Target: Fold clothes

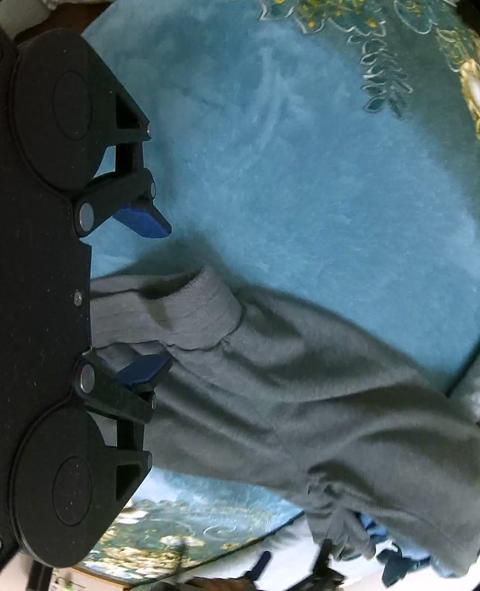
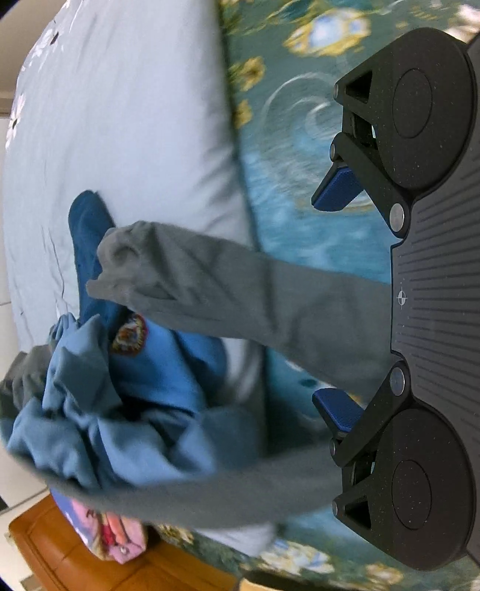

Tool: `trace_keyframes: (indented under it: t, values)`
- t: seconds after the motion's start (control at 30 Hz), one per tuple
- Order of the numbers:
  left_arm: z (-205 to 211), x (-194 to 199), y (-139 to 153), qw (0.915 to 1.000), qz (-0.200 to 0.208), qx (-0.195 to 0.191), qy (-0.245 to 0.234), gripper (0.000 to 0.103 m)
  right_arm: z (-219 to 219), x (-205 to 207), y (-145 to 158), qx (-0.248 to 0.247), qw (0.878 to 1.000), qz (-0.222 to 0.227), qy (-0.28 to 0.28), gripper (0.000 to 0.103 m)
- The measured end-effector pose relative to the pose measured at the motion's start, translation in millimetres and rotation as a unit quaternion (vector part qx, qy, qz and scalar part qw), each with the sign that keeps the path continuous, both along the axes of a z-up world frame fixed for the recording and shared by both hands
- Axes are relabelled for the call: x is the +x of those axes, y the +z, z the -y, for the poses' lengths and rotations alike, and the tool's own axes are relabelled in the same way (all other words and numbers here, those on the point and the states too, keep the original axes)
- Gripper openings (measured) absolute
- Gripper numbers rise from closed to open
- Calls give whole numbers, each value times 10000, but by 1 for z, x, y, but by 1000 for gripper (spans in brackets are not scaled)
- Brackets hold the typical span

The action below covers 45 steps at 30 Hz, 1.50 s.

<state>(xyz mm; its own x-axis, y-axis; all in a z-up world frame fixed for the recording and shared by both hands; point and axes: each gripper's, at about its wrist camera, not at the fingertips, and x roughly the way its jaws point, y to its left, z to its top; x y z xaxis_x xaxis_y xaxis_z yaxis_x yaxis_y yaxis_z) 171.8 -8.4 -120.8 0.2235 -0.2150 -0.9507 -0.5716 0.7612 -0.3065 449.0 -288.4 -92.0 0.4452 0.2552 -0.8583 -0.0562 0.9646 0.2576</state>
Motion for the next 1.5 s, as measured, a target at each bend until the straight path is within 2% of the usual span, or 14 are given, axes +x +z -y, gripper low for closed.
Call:
trace_keyframes:
  t: [0.1, 0.23, 0.3, 0.37, 0.43, 0.5, 0.6, 0.67, 0.73, 0.97, 1.13, 1.3, 1.37, 1.5]
  values:
    - [3, 6, -5, 10000, 45, 37, 49, 63, -8, 28, -14, -6, 10000, -50, 25, 103]
    - [4, 12, -8, 9999, 34, 98, 75, 46, -17, 53, -32, -4, 9997, -209, -134, 102]
    - [6, 14, -6, 9998, 37, 196, 28, 46, -20, 59, -39, 45, 9994, -305, -163, 97]
    - [6, 15, -5, 9997, 12, 240, 25, 45, -22, 64, -47, 21, 9983, -513, -260, 85]
    - [5, 16, -3, 9996, -24, 268, 60, 43, -19, 66, -55, 129, 9959, -758, -467, 56]
    - [2, 16, 0, 9995, -31, 288, 150, 40, -10, 65, -59, 337, 9926, -913, -725, 35]
    - [-3, 16, 7, 9993, 31, 305, 203, 27, 2, 56, -55, 402, 9913, -911, -866, 11]
    - [-6, 19, 14, 9991, 113, 364, 193, 15, 10, 47, -47, 264, 9933, -770, -814, 9]
    - [-11, 21, 24, 9986, 261, 399, 239, 10, 23, 33, -35, 161, 9940, -580, -917, 8]
    - [-28, 35, 73, 9935, 1064, 417, -10, 6, 117, -60, 6, -404, 9790, -254, -1981, 7]
    - [-30, 31, 87, 9891, 1346, 327, -491, 6, 190, -177, 19, -811, 9459, -633, -3076, 7]
    - [-33, 21, 69, 9902, 1208, 216, -665, 6, 204, -274, -6, -894, 9160, -1463, -3627, 7]
    - [-35, 17, 64, 9906, 1154, 153, -724, 7, 197, -290, -17, -883, 9134, -1605, -3635, 8]
    - [-37, 16, 55, 9910, 1129, 70, -720, 7, 179, -284, -20, -825, 9219, -1538, -3459, 13]
